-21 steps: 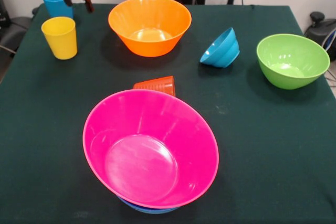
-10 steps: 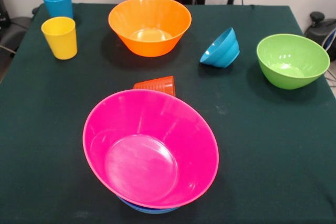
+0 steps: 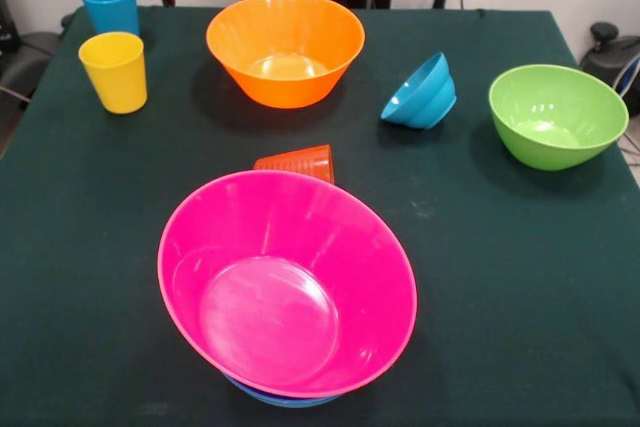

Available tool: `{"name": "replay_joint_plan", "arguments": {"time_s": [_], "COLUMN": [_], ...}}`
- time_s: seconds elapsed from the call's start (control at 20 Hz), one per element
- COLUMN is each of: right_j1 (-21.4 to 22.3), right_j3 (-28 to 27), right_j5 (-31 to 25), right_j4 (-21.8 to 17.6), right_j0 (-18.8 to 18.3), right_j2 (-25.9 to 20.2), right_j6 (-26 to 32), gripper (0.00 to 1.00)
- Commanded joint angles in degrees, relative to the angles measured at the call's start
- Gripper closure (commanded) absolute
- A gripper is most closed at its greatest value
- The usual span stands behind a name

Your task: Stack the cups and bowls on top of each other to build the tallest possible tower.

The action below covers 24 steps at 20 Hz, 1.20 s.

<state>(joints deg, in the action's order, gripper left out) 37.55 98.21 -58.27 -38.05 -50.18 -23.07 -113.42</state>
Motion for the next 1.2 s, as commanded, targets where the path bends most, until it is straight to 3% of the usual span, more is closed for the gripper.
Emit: {"name": "replay_joint_plan", "arguments": {"time_s": [0.05,0.35,0.75,1.05,1.2], "right_j1": [-7.3,-10.2,-10.4,-9.2,-7.0], "right_j3": [-1.6,-3.3,-2.1,-1.2,1.3], "right_j5": [6.3,5.8,5.4,4.8,5.3], "right_j4": [-7.3,-7.3,-6.4,-5.8,-5.4], "right_j0": [0.8,-1.3,-3.0,-2.5,-0.6], "right_j2": [-0.8,-1.6,-2.6,-2.8,-2.3], "right_j6": [10.1,12.5,12.2,11.0,7.7], "gripper": [0.0,0.0,0.0,0.0,0.0]}}
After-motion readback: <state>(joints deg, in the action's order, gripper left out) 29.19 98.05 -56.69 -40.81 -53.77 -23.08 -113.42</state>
